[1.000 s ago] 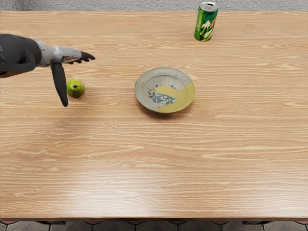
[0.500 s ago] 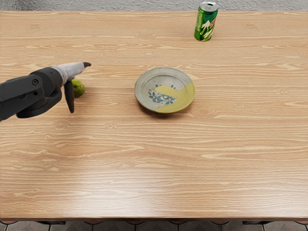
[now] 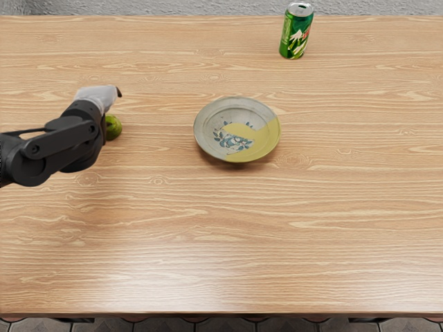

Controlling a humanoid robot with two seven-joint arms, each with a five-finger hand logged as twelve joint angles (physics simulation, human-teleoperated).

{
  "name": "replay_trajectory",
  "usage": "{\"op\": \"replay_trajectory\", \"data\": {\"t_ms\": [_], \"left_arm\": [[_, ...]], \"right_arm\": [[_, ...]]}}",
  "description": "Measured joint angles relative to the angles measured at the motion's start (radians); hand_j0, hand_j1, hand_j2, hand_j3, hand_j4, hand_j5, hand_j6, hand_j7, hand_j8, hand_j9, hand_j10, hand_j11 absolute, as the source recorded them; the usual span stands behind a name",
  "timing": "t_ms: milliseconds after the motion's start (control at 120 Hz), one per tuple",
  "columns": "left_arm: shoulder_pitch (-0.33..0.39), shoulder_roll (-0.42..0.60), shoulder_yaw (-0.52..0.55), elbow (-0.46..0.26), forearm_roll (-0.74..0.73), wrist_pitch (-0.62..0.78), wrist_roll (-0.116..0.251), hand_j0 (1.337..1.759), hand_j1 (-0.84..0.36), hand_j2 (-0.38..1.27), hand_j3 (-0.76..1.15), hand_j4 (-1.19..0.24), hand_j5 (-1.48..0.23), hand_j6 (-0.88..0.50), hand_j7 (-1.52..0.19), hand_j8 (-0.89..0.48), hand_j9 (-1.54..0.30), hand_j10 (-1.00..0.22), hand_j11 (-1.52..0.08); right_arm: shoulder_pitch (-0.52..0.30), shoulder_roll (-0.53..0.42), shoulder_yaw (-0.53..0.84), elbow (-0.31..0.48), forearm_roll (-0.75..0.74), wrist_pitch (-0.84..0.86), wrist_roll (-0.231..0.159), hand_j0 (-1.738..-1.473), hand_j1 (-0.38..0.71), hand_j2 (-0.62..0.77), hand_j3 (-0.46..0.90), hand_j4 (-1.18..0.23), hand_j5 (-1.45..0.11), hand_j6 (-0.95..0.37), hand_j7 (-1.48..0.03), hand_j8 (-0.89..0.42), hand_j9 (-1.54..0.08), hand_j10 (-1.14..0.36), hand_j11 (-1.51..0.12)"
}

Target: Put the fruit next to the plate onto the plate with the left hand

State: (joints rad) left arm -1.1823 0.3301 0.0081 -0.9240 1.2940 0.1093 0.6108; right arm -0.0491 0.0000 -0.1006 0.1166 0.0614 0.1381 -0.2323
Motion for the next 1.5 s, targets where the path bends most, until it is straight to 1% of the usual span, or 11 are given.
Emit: {"op": "replay_trajectory", "data": {"t_ms": [208,275,833,1008,1100,1200,1225,1342,1375,1400,1500], "left_arm": [[0.001,-0.033,0.027,0.023,0.003,0.009,0.0,1.658,0.05,0.05,0.0,-0.25,-0.33,-0.26,-0.33,-0.26,-0.33,-0.25,-0.33],[0.021,-0.036,0.029,0.031,0.002,0.01,0.0,1.658,0.04,0.06,0.0,-0.26,-0.34,-0.26,-0.34,-0.26,-0.34,-0.26,-0.34],[0.038,-0.063,0.033,0.11,0.002,0.005,0.0,1.658,-0.22,0.1,0.0,-0.48,-0.61,-0.45,-0.62,-0.48,-0.62,-0.48,-0.62],[0.034,-0.078,0.031,0.118,-0.005,0.005,0.0,1.656,-0.24,0.18,0.0,-0.55,-0.68,-0.42,-0.69,-0.47,-0.7,-0.54,-0.7],[0.017,-0.078,0.025,0.119,-0.018,-0.001,0.0,1.656,-0.22,0.21,0.0,-0.55,-0.71,-0.45,-0.72,-0.49,-0.72,-0.55,-0.72],[-0.04,-0.076,0.019,0.106,-0.06,-0.023,0.0,1.656,-0.22,0.2,0.0,-0.56,-0.74,-0.43,-0.74,-0.48,-0.74,-0.56,-0.74],[-0.063,-0.079,0.018,0.102,-0.078,-0.031,0.0,1.656,-0.22,0.24,0.0,-0.55,-0.75,-0.44,-0.74,-0.49,-0.74,-0.56,-0.74],[-0.133,-0.084,0.009,0.073,-0.173,-0.08,0.0,1.655,-0.22,0.18,0.0,-0.55,-0.76,-0.42,-0.75,-0.47,-0.75,-0.56,-0.76],[-0.137,-0.104,-0.001,0.068,-0.194,-0.095,0.0,1.656,-0.23,0.18,0.0,-0.54,-0.76,-0.41,-0.75,-0.46,-0.75,-0.56,-0.75],[-0.143,-0.119,-0.007,0.064,-0.207,-0.104,0.0,1.656,-0.23,0.24,0.0,-0.54,-0.76,-0.4,-0.75,-0.48,-0.75,-0.56,-0.75],[-0.187,-0.181,-0.02,0.057,-0.233,-0.123,0.0,1.657,-0.24,0.3,0.0,-0.54,-0.77,-0.42,-0.76,-0.48,-0.75,-0.57,-0.76]], "right_arm": [[0.0,0.0,-0.001,-0.001,0.0,0.0,0.0,-1.658,-0.35,0.0,0.0,0.0,0.0,0.0,0.0,0.0,0.0,0.0,0.0],[0.0,0.0,-0.001,-0.001,0.0,0.0,0.0,-1.658,-0.35,0.0,0.0,0.0,0.0,0.0,0.0,0.0,0.0,0.0,0.0],[0.0,0.0,0.001,0.0,0.0,0.0,0.0,-1.658,-0.35,0.0,0.0,0.0,0.0,0.0,0.0,0.0,0.0,0.0,0.0],[0.0,0.0,0.0,-0.001,0.0,0.0,0.0,-1.658,-0.35,0.0,0.0,0.0,0.0,0.0,0.0,0.0,0.0,0.0,0.0],[0.0,0.0,0.001,-0.001,0.0,0.0,0.0,-1.658,-0.35,0.0,0.0,0.0,0.0,0.0,0.0,0.0,0.0,0.0,0.0],[0.001,0.0,0.0,-0.001,0.0,0.0,0.0,-1.658,-0.35,0.0,0.0,0.0,0.0,0.0,0.0,0.0,0.0,0.0,0.0],[0.001,0.0,0.0,-0.001,0.0,0.0,0.0,-1.658,-0.35,0.0,0.0,0.0,0.0,0.0,0.0,0.0,0.0,0.0,0.0],[0.001,0.0,0.0,-0.001,0.0,0.0,0.001,-1.658,-0.35,0.0,0.0,0.0,0.0,0.0,0.0,0.0,0.0,0.0,0.0],[0.001,0.0,0.001,-0.001,0.0,0.0,0.001,-1.658,-0.35,0.0,0.0,0.0,0.0,0.0,0.0,0.0,0.0,0.0,0.0],[0.001,0.0,0.001,-0.001,0.0,0.0,0.001,-1.658,-0.35,0.0,0.0,0.0,0.0,0.0,0.0,0.0,0.0,0.0,0.0],[0.001,0.0,0.001,-0.001,0.0,0.0,0.0,-1.658,-0.35,0.0,0.0,0.0,0.0,0.0,0.0,0.0,0.0,0.0,0.0]]}}
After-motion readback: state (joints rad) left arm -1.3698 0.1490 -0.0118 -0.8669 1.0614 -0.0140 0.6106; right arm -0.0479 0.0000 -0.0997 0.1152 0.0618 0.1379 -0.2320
